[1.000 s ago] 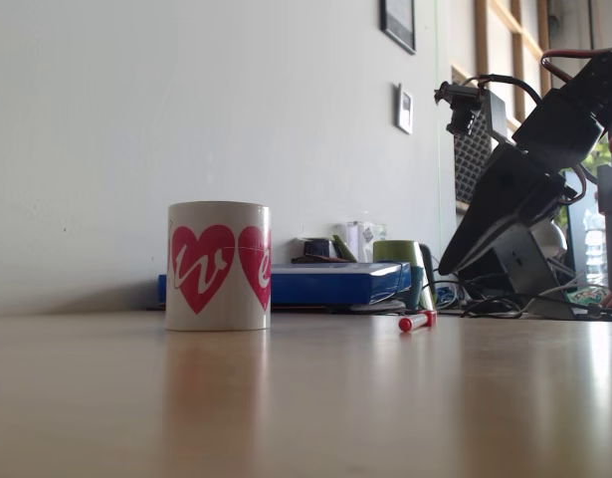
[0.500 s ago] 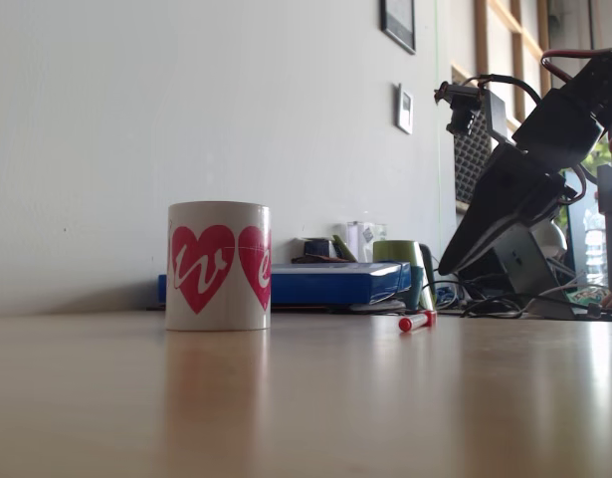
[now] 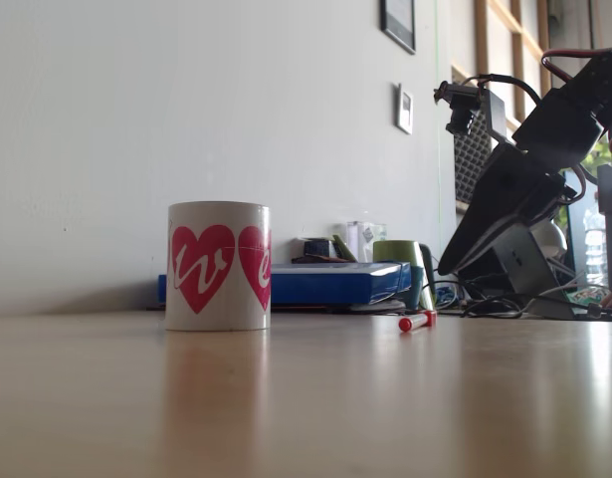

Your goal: Grab the pen and place it in the cup.

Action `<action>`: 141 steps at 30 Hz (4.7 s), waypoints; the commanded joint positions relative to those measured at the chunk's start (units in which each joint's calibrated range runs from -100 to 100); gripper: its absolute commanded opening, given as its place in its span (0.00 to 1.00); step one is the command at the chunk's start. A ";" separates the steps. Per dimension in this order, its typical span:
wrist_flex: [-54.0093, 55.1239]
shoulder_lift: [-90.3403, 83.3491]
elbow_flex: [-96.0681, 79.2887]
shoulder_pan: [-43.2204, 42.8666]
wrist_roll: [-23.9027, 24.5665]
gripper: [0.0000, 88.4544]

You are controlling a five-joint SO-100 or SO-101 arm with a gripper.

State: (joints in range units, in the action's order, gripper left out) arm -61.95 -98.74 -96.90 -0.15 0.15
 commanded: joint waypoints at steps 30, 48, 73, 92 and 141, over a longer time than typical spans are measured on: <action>19.24 48.86 25.60 -4.73 -24.16 0.08; 5.99 70.77 45.34 4.03 -44.23 0.14; 5.73 83.80 54.30 4.11 -51.59 0.15; 9.35 98.99 59.46 4.44 -53.54 0.15; 10.47 75.09 58.64 5.53 -47.91 0.01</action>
State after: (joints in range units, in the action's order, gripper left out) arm -51.10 -14.02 -38.39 7.01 -50.81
